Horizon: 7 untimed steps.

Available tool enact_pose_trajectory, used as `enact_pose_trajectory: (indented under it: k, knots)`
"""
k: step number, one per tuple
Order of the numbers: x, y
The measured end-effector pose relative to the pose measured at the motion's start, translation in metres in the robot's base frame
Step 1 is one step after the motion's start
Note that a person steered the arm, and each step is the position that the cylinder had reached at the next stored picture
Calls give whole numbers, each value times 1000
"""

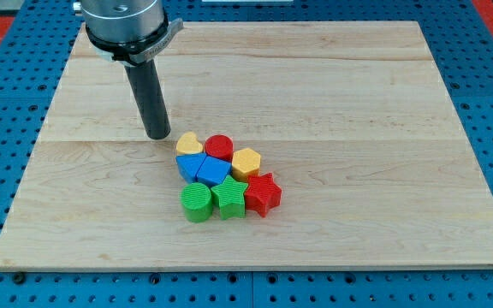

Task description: Move your arm to green circle

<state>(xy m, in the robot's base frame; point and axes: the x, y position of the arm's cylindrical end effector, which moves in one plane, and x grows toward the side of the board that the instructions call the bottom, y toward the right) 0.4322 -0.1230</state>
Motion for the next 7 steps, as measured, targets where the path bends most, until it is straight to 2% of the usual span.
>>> enact_pose_trajectory:
  k: [1,2,3,4,5,7]
  knots:
    - [1,-38]
    - [33,-53]
    - [90,-35]
    - [128,9]
    - [146,13]
    - [147,48]
